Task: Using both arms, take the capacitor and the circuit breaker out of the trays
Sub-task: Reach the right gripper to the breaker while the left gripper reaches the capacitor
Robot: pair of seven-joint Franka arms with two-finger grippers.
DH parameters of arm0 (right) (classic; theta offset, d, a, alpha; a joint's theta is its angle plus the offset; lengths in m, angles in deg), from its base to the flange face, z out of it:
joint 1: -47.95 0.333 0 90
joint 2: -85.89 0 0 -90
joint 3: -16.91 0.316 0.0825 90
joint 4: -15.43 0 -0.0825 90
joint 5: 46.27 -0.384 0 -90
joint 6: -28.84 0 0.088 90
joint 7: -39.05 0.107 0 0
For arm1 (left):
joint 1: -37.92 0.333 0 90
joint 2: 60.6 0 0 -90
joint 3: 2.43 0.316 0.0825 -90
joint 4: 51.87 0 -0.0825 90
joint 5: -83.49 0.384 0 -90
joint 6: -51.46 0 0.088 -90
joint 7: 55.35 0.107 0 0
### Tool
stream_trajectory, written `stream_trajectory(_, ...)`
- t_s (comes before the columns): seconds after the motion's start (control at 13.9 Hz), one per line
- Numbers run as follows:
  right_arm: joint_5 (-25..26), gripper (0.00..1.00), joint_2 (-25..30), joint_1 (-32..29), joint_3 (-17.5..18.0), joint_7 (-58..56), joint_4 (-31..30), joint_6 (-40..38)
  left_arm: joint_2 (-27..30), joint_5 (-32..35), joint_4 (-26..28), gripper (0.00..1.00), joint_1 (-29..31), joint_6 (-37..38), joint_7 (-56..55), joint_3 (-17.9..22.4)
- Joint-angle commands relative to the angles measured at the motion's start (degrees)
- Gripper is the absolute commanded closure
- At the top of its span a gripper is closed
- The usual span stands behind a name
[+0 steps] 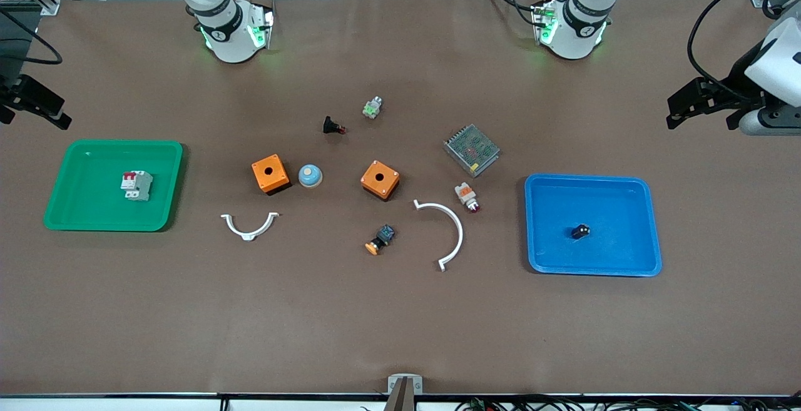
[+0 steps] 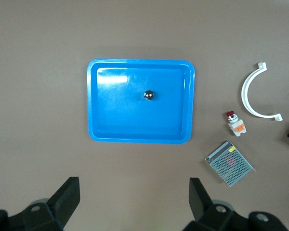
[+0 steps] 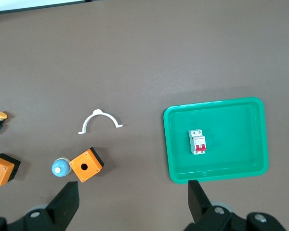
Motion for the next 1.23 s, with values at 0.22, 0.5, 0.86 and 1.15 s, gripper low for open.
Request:
stream_trajectory(0.22, -0.15, 0.0, 0.25, -0.87, 0.69, -0.59, -0.07, -0.27, -3.48, 2.09, -0.49, 0.0, 0.36, -0.14, 0.81, 0.21)
stream_trajectory(0.5, -0.07, 0.0, 0.25, -0.87, 0.69, -0.59, -1.2, 0.25, -8.41, 2.08, 4.93, 0.0, 1.42, -10.12, 0.73, 0.48)
stream_trajectory(0.86, 1.86, 0.0, -1.59, -2.97, 0.61, -0.59, -11.48, 7.09, -13.76, 2.0, 18.48, 0.0, 0.98, -34.13, 0.2, 0.13)
stream_trajectory(1.15, 4.68, 0.0, -9.75, -7.44, 0.69, -6.37, -13.17, 11.41, -22.45, 1.82, 21.74, 0.01, 0.8, -46.45, -0.5, -0.14)
